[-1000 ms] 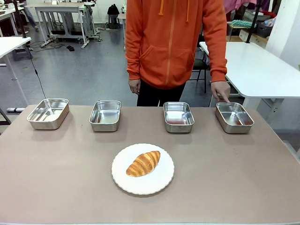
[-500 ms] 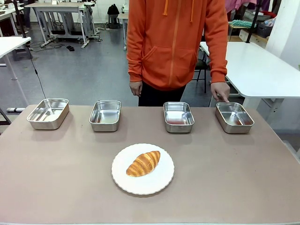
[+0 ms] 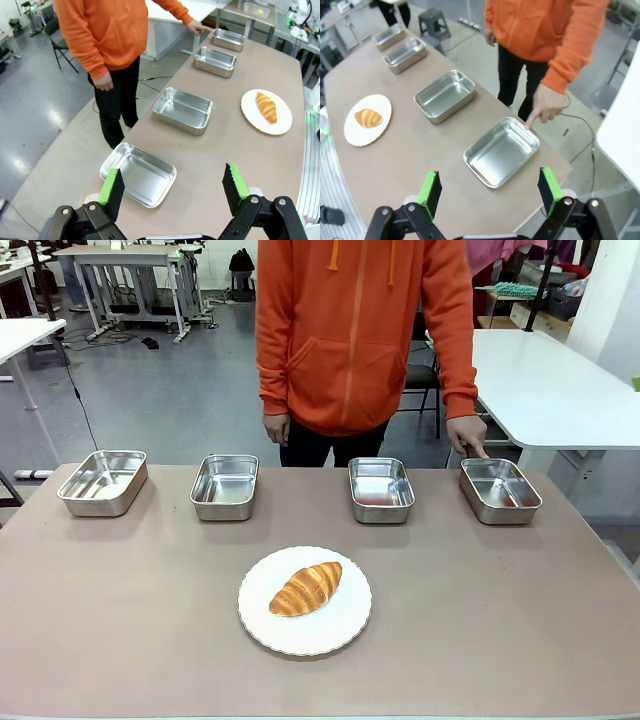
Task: Place the bread in the container.
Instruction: Place the Butter Roll into the Airtight Container indicated by the human.
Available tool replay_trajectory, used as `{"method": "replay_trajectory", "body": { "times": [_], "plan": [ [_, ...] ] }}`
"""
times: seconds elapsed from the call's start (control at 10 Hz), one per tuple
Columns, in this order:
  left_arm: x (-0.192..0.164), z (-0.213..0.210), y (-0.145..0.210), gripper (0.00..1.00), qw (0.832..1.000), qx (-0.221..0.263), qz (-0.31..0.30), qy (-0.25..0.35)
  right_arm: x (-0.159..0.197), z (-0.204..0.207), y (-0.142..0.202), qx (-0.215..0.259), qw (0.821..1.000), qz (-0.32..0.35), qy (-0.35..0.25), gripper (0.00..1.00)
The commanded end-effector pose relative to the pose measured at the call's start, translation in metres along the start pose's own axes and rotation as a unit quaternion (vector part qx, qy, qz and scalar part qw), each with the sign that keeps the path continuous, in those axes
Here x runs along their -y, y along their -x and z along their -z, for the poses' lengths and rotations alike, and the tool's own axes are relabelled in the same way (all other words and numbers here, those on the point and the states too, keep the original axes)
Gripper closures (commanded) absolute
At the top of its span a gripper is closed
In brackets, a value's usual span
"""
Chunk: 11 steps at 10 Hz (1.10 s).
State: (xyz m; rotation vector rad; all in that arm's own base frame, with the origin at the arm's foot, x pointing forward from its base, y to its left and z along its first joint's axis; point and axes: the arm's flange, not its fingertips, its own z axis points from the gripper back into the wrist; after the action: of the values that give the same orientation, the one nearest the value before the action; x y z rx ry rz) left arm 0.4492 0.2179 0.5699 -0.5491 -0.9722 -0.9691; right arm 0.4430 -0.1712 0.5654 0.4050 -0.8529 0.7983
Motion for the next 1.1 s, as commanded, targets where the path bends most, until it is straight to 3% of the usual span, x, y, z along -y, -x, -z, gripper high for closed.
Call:
{"method": "replay_trajectory", "body": {
  "times": [0.0, 0.2, 0.4, 0.6, 0.7, 0.8, 0.9, 1.0],
  "plan": [
    [0.001, -0.002, 0.0, 0.0, 1.0, 0.003, 0.005, 0.004, -0.033, 0.022, -0.038, -0.034, 0.998, -0.056, -0.022, 0.0],
    [0.001, -0.002, 0.0, 0.0, 1.0, 0.003, 0.005, 0.004, -0.076, 0.064, -0.063, -0.064, 0.992, -0.081, -0.066, 0.0],
    [0.001, -0.002, 0.0, 0.0, 1.0, 0.003, 0.005, 0.004, -0.116, 0.121, -0.069, -0.125, 0.983, -0.091, -0.101, 0.0],
    [0.001, -0.002, 0.0, 0.0, 1.0, 0.003, 0.005, 0.004, -0.156, 0.18, -0.057, -0.211, 0.956, -0.152, -0.138, 0.0],
    [0.001, -0.002, 0.0, 0.0, 1.0, 0.003, 0.005, 0.004, -0.167, 0.194, -0.05, -0.229, 0.945, -0.175, -0.154, 0.0],
    [0.001, -0.002, 0.0, 0.0, 1.0, 0.003, 0.005, 0.004, -0.165, 0.191, -0.045, -0.211, 0.944, -0.177, -0.182, 0.0],
    [0.001, -0.002, 0.0, 0.0, 1.0, 0.003, 0.005, 0.004, -0.169, 0.192, -0.052, -0.202, 0.955, -0.15, -0.159, 0.0],
    [0.001, -0.002, 0.0, 0.0, 1.0, 0.003, 0.005, 0.004, -0.169, 0.192, -0.052, -0.202, 0.955, -0.15, -0.159, 0.0]
  ]
}}
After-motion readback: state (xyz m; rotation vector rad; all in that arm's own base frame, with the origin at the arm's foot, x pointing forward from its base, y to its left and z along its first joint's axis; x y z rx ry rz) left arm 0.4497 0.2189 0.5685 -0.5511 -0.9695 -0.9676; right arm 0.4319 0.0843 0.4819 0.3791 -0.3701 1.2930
